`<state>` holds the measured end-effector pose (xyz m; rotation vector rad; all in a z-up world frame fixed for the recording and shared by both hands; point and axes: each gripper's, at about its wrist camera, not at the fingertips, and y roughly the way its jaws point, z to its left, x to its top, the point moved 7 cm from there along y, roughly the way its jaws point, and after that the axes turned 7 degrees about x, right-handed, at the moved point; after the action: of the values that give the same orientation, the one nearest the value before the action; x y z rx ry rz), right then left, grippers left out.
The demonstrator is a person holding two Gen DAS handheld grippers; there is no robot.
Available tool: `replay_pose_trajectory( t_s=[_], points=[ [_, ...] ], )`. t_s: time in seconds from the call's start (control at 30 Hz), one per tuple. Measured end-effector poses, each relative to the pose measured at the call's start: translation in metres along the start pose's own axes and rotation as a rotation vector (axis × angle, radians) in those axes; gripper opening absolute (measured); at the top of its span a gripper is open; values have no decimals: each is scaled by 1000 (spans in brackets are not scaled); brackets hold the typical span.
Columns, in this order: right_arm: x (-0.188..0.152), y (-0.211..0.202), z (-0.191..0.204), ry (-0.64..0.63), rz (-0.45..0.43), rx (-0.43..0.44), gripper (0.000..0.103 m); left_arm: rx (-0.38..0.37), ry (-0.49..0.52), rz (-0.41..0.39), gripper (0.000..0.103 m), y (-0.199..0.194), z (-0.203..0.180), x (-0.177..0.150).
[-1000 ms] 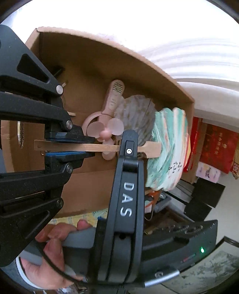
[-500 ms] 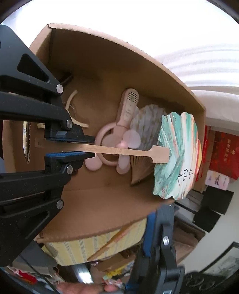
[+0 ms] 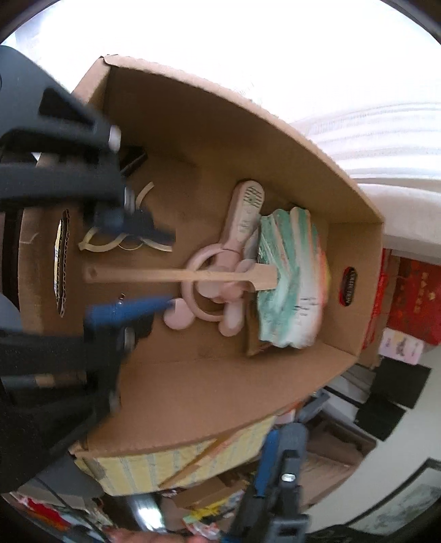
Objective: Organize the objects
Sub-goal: 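Open both tools to drop the painted fan into the box, then move both open tools back to the mint-green handheld fan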
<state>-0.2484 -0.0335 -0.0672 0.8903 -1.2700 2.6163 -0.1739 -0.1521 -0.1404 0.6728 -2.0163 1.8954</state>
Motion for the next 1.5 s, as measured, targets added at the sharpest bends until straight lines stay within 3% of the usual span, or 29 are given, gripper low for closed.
replay_pose_trajectory(
  t_s=[0.1, 0.3, 0.43, 0.9, 1.17, 1.3, 1.5],
  points=[
    [-4, -6, 4, -27, -8, -27, 43, -10, -17, -23, 55, -10, 0, 7],
    [-5, -16, 6, -80, -43, -110, 64, 5, -27, -94, 77, -34, -2, 26],
    [-8, -22, 5, -112, -61, -162, 71, 19, -29, -127, 88, -43, -4, 34],
    [-25, -44, -9, -137, -76, -250, 87, 12, 7, -140, 102, -54, -34, 36],
    [-30, -68, -25, -128, -96, -300, 91, -1, 35, -145, 103, -61, -58, 39],
    [-32, -79, -36, -112, -98, -313, 103, -10, 59, -143, 103, -62, -74, 38],
    [-39, -98, -59, -82, -98, -350, 103, -32, 94, -136, 103, -61, -102, 37]
  ],
)
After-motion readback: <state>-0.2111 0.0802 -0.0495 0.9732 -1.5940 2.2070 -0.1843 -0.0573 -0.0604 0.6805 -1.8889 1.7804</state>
